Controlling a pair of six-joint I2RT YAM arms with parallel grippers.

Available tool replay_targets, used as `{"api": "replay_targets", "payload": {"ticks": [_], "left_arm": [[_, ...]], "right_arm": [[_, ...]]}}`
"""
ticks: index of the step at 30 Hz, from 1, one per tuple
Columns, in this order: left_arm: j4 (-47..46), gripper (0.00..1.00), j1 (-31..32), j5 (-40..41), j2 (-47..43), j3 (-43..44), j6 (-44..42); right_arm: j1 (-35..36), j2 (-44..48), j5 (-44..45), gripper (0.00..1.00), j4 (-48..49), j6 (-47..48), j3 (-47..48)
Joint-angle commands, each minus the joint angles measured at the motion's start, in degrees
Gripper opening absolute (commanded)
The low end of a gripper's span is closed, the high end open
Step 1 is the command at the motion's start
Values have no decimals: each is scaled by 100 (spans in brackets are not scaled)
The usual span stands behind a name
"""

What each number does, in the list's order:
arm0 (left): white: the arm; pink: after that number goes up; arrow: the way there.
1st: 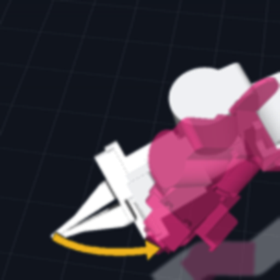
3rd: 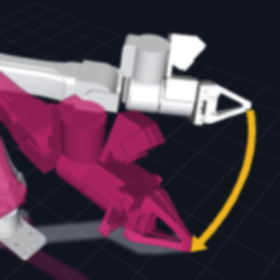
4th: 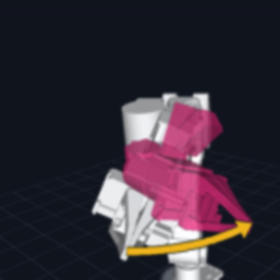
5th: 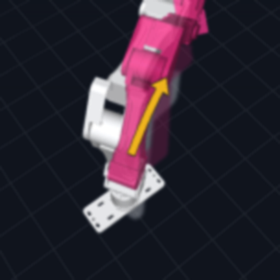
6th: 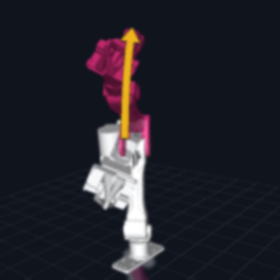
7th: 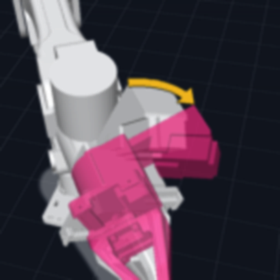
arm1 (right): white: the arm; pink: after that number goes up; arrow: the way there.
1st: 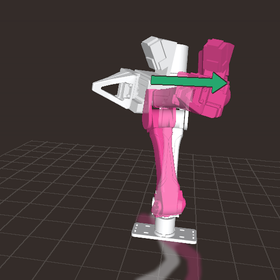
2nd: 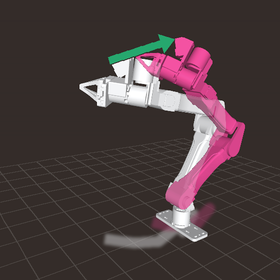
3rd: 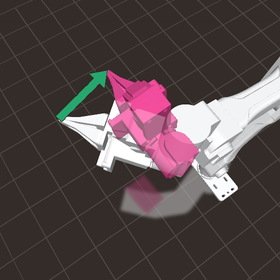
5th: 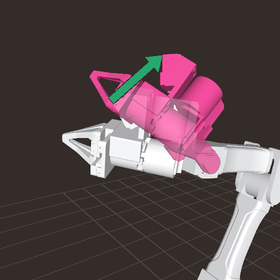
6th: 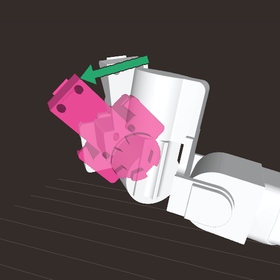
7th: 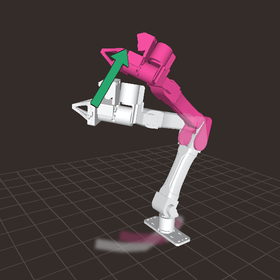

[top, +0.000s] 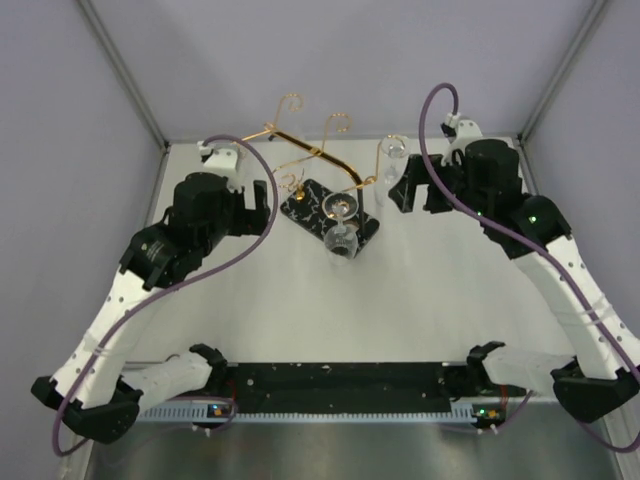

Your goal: Take the wine glass off the wine glass rack

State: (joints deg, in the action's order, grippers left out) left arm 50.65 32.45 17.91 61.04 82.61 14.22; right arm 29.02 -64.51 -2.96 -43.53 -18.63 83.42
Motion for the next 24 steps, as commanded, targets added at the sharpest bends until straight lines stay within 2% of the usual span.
{"api": "replay_targets", "payload": {"ticks": [1,6,9,15,20,24], "left_arm": [[-687,98,7,-269,-750,-438,29],[-259,98,-1,-473,-541,-158,-7],[-196,98,7,-902,-514,-227,-50],[-82,98,7,-1570,-549,-192,124],[-222,95,7,-2764,-777,-438,984],[-906,93,-1,-3486,-1093,-1070,2196]], "right_arm": [[-63,-18,719,99,-288,-202,351],[-378,123,481,99,-297,-167,-27],[-642,149,51,99,-270,-228,-282],[-669,149,-248,96,-262,-132,-379],[-669,263,-477,94,-191,-88,-624],[-669,378,-530,93,-42,-114,-871]]}}
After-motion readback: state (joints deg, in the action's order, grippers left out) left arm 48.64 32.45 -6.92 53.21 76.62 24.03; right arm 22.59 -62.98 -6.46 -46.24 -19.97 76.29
